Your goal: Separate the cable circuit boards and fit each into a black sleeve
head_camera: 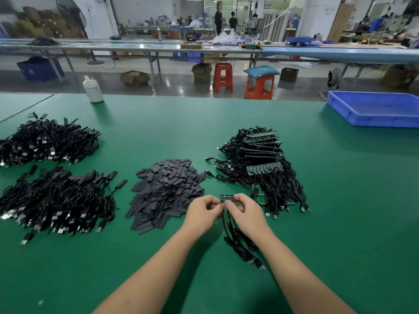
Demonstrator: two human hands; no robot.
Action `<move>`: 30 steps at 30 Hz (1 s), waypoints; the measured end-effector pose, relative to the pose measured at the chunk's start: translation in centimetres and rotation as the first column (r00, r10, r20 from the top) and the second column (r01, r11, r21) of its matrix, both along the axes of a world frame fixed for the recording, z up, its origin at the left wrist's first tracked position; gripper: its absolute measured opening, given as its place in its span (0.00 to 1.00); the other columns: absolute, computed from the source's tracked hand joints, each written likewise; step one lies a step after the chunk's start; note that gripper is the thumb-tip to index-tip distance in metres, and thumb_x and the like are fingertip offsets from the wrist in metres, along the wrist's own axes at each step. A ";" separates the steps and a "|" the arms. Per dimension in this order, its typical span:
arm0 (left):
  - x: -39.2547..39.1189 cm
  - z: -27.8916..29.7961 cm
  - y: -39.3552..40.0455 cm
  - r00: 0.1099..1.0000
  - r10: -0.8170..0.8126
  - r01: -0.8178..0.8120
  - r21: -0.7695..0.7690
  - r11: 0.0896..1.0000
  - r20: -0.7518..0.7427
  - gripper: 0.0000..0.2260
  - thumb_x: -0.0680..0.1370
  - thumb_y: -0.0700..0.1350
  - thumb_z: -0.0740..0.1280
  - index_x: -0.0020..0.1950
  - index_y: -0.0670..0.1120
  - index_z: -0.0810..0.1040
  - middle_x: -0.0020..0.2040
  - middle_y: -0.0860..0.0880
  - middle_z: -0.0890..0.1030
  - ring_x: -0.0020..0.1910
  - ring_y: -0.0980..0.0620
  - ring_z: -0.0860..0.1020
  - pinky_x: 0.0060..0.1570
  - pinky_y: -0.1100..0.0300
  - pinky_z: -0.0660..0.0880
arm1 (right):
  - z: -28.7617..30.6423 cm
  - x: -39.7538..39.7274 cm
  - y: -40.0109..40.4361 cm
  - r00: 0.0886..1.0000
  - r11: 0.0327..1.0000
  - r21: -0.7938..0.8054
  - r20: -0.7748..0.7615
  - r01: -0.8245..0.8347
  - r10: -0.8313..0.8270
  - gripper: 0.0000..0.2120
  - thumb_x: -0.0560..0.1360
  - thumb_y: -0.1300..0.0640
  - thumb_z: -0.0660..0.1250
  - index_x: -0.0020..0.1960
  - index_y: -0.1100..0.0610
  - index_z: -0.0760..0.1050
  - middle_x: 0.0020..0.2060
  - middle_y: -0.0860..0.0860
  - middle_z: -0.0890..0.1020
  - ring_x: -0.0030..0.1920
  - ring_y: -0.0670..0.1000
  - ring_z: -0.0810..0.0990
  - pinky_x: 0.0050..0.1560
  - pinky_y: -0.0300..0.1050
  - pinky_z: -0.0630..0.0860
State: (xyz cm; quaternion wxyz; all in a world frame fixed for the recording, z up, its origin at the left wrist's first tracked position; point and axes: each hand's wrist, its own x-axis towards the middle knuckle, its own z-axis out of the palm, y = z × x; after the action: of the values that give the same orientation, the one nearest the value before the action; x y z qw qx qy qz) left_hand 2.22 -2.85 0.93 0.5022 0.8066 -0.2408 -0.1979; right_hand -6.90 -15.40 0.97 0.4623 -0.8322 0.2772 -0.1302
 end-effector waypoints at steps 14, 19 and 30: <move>-1.3 0.7 0.0 0.999 0.029 -0.031 -0.054 0.998 -0.036 0.06 0.78 0.47 0.70 0.46 0.46 0.85 0.37 0.44 0.85 0.23 0.60 0.68 0.28 0.64 0.65 | 1.2 0.1 0.3 0.997 0.983 -0.168 0.049 0.068 -0.060 0.08 0.75 0.48 0.70 0.40 0.50 0.82 0.32 0.48 0.83 0.35 0.47 0.79 0.38 0.46 0.75; -1.7 0.5 -0.4 0.996 0.091 -0.091 -0.020 0.996 0.020 0.08 0.78 0.48 0.69 0.42 0.48 0.84 0.35 0.47 0.84 0.24 0.57 0.67 0.27 0.62 0.64 | 1.0 0.3 0.8 0.991 0.966 -0.235 0.098 0.108 -0.087 0.08 0.76 0.49 0.70 0.39 0.49 0.82 0.31 0.46 0.81 0.34 0.45 0.78 0.37 0.45 0.75; -2.4 0.5 -0.8 0.970 0.151 -0.158 0.018 0.987 0.191 0.15 0.78 0.49 0.69 0.32 0.46 0.78 0.28 0.50 0.78 0.26 0.58 0.68 0.28 0.64 0.65 | 0.0 0.2 1.9 0.972 0.940 -0.267 0.152 0.212 -0.176 0.14 0.78 0.50 0.68 0.35 0.52 0.77 0.30 0.47 0.77 0.32 0.46 0.74 0.30 0.36 0.62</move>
State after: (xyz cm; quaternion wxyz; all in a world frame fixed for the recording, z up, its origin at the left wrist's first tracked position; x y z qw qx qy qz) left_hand -0.16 -3.70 1.45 0.4778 0.8461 -0.2205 -0.0846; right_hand -6.71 -13.51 0.94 0.3405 -0.8480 0.3070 -0.2657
